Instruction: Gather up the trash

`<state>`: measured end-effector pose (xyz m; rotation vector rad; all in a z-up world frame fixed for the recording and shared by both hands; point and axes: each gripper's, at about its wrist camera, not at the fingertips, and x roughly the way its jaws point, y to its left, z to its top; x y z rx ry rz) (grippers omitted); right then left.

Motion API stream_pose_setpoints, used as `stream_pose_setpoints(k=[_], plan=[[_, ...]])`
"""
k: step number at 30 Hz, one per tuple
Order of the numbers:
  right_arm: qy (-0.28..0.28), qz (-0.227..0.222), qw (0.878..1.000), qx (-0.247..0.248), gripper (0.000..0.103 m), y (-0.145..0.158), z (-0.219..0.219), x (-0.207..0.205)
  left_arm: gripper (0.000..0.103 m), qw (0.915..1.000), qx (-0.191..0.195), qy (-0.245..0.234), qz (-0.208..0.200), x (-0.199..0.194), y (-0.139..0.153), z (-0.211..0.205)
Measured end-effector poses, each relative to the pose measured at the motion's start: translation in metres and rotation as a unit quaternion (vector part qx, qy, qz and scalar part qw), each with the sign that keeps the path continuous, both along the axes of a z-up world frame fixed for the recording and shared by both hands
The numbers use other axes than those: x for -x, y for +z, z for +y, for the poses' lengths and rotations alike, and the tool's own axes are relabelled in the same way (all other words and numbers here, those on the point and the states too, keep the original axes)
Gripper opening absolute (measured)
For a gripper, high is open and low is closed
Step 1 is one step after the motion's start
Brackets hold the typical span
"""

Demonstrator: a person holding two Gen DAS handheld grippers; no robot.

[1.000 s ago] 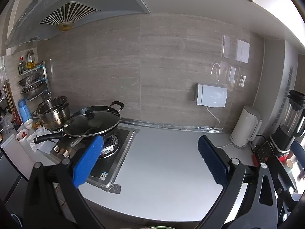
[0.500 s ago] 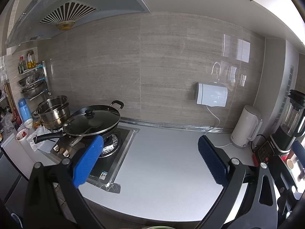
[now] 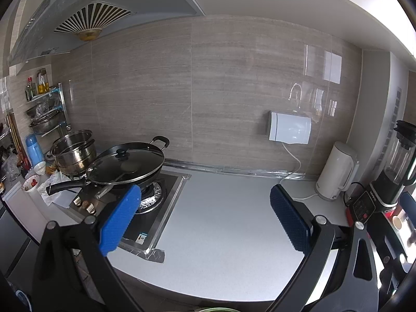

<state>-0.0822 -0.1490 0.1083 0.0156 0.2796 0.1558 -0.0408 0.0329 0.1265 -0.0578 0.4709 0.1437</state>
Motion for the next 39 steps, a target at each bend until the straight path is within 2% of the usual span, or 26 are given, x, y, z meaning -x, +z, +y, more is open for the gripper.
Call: stream_pose_setpoints(k=[39], plan=[[-0.004, 0.008, 1.0, 0.002, 0.101, -0.0041, 0.0009, -0.0051, 0.095, 0.9999, -0.003, -0.013, 0.011, -0.0061, -0.0061, 0.004]])
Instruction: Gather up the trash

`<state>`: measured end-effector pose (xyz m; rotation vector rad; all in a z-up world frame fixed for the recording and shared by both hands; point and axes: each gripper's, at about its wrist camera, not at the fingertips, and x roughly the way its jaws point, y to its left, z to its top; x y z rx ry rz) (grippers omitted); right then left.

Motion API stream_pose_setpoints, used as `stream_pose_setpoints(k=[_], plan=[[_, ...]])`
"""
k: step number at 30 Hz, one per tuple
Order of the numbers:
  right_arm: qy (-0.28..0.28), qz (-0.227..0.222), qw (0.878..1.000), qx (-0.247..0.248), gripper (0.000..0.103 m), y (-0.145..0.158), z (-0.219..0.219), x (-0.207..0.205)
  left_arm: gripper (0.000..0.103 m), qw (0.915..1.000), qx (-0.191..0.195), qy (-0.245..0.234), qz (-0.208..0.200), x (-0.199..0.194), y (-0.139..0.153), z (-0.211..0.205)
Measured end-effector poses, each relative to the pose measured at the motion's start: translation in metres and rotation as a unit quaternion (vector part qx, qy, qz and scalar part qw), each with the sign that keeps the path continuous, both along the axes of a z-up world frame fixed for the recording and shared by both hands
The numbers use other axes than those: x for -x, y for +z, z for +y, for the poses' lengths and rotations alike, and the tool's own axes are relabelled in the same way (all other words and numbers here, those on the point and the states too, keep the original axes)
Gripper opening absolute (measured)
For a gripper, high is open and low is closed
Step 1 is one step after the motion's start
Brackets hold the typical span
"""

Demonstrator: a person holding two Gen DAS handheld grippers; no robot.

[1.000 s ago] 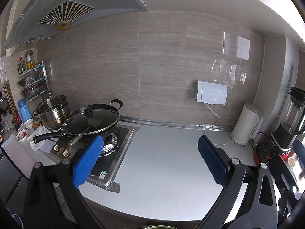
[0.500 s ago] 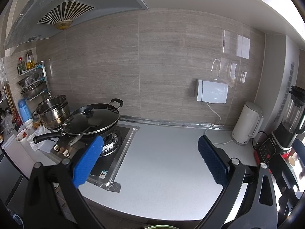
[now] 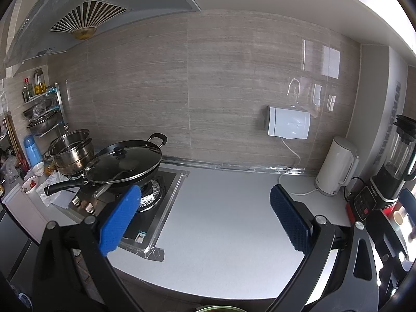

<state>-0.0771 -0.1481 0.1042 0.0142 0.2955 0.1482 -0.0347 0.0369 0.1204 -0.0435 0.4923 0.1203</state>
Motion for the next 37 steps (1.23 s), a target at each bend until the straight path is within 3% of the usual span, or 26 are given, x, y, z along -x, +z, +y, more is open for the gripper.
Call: stream_pose_setpoints(k=[37], plan=[[-0.009, 0.012, 1.0, -0.002, 0.101, -0.007, -0.007, -0.005, 0.095, 0.9994, -0.018, -0.024, 0.015, -0.01, -0.009, -0.004]])
